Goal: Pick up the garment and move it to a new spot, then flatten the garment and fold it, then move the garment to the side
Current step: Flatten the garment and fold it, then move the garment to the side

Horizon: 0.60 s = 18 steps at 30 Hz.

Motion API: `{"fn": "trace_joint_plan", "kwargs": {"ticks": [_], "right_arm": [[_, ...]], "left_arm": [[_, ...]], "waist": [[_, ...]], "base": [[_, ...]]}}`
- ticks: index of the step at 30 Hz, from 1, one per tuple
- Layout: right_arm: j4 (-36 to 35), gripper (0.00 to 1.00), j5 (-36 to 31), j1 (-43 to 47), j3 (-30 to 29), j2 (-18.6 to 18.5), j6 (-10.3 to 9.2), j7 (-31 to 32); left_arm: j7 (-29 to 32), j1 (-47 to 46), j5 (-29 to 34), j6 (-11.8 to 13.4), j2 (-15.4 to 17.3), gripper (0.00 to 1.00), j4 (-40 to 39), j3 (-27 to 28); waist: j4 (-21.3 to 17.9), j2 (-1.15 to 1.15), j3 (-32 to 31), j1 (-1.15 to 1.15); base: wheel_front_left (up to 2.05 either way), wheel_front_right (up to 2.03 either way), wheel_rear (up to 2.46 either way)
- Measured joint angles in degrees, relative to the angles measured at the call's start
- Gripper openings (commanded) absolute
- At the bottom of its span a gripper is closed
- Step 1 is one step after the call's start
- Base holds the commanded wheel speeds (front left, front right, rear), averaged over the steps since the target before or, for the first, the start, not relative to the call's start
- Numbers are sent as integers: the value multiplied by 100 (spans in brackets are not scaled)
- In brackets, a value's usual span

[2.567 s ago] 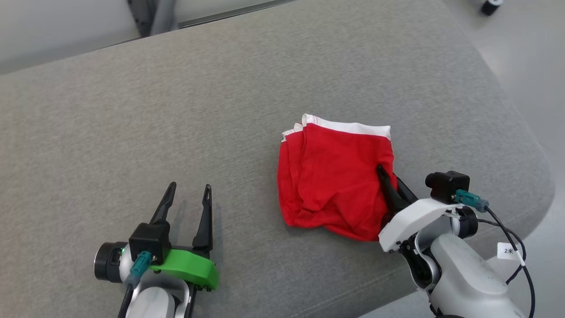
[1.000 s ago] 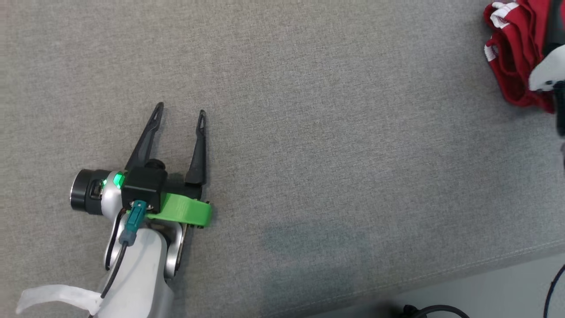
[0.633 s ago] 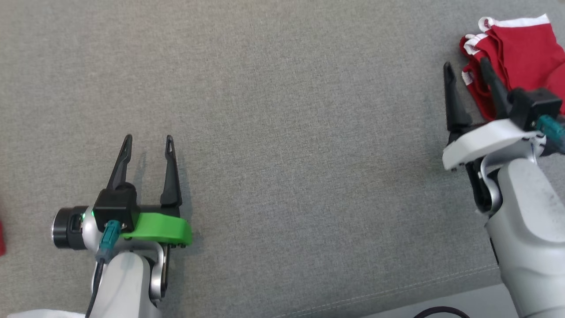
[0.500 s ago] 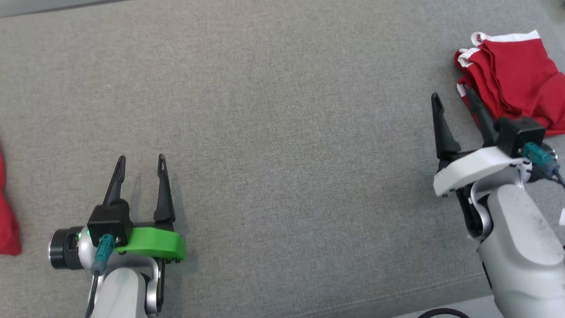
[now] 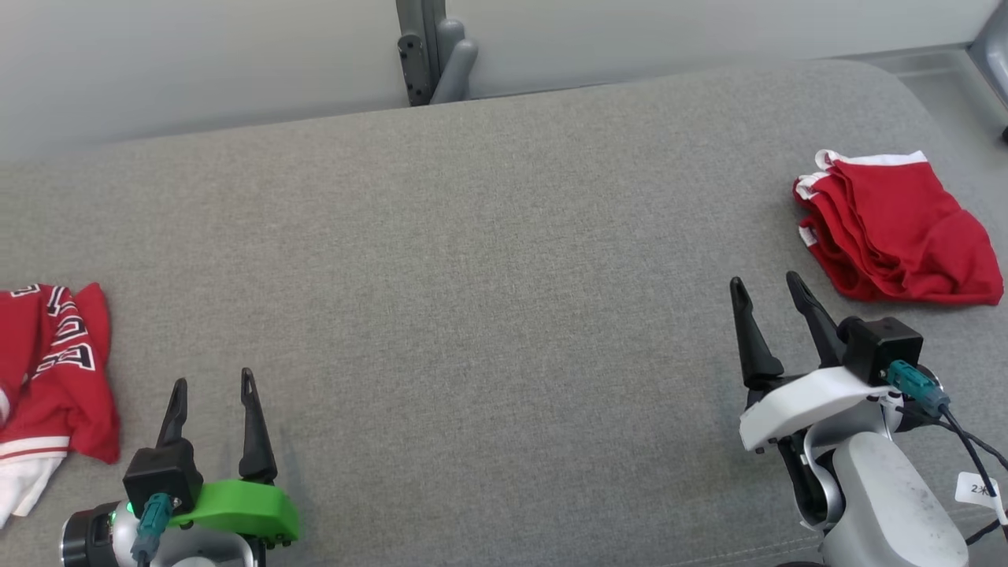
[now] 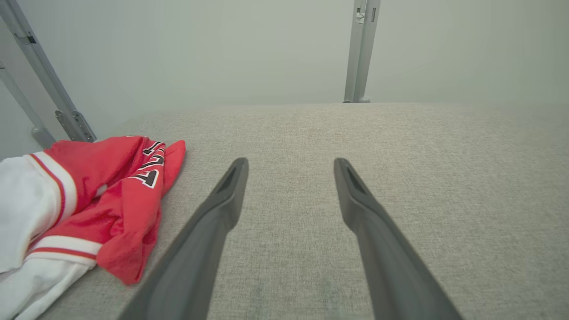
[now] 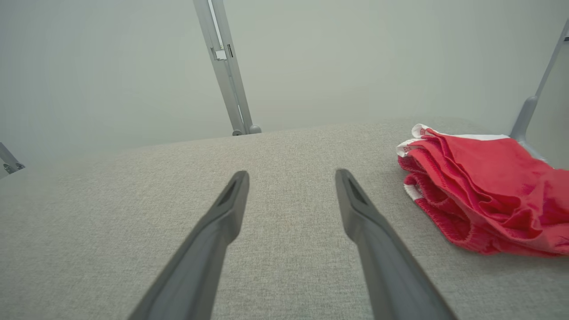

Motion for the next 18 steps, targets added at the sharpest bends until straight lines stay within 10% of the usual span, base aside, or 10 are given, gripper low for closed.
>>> {"fn": "trace_joint_plan", "kwargs": {"ticks": [18], "right_arm": [[-179, 100, -5, 271, 411, -118, 0, 1]], "left_arm": [[0, 106, -270, 154, -20, 100, 77, -136]], "waist": [[606, 0, -222, 0]], "base": [[0, 0, 0]]}}
